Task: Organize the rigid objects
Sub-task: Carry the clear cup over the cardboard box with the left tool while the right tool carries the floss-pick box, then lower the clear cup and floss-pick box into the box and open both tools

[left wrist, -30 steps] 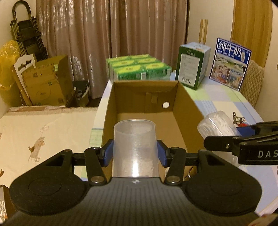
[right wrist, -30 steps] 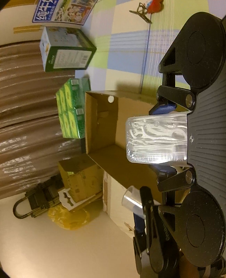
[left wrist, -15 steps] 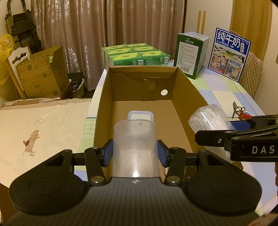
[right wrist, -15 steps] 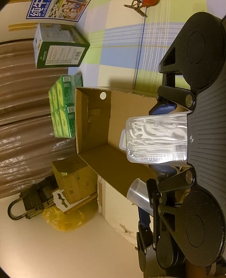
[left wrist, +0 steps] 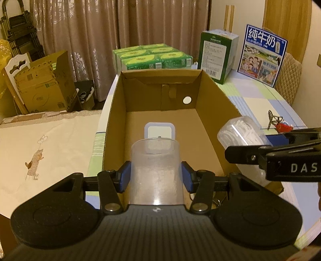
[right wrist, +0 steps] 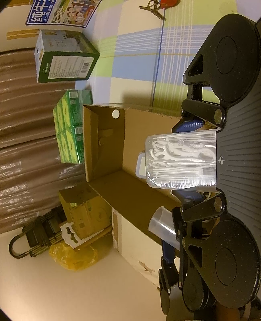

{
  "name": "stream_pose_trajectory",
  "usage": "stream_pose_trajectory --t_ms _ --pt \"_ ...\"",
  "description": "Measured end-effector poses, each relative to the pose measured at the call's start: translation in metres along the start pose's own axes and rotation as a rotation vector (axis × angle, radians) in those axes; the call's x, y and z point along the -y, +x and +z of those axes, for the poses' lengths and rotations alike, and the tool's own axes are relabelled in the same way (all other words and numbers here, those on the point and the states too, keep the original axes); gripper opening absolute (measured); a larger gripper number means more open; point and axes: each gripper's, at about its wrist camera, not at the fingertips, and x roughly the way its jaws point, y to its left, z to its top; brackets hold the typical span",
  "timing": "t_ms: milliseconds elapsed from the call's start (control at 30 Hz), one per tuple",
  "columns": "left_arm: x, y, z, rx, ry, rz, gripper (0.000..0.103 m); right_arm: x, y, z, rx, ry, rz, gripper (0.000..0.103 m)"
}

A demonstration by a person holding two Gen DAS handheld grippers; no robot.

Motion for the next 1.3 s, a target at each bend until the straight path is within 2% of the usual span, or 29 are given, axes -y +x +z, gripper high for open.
stream_pose_trajectory --t_ms 433,1300 --pt "-0.009 -0.019 0.003 0.045 -0.04 0.026 0.047 0.002 -0.006 0.001 0.01 0.025 0.005 0.054" --pt "-0.007 -0.024 -0.001 0.05 -0.043 0.018 0.047 -0.001 -0.004 -0.003 0.002 0.021 0.0 0.054"
